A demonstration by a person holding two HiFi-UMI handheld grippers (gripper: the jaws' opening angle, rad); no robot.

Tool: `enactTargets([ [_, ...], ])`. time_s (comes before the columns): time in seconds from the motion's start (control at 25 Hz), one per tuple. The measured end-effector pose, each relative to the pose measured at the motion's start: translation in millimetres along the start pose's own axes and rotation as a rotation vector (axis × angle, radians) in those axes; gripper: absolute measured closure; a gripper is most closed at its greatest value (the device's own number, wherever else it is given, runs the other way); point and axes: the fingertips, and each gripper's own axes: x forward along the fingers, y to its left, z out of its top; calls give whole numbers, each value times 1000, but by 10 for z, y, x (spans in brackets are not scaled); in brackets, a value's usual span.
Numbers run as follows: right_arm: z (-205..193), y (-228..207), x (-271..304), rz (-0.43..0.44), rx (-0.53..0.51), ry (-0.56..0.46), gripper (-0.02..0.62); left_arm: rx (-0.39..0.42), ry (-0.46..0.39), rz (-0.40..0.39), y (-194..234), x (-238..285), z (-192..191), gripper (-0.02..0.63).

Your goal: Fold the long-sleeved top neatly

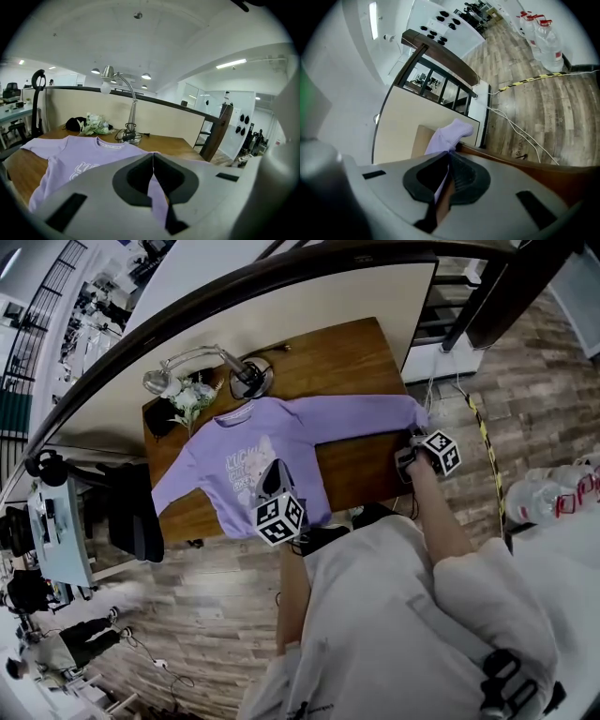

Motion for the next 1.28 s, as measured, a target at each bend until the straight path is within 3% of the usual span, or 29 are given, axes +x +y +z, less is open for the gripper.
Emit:
enactTargets([
  [0.2,24,121,-32,56,-46,-20,583,0,5,32,145,-65,-34,581],
  [0.48,23,590,-149,160,-204,-49,584,-39,-6,76,416,-167,2,581],
  [0.72,-48,1199,-314,236,-477,-113,584,-42,-35,111,718,-420,79,581],
  [1.04,-672,2100,-449,324,-878,-153,584,27,-37,142,1376,-670,191,581],
  [1.28,-1255,2639,-591,385,-988,-213,584,94,-37,125,1838,-788,374,581],
])
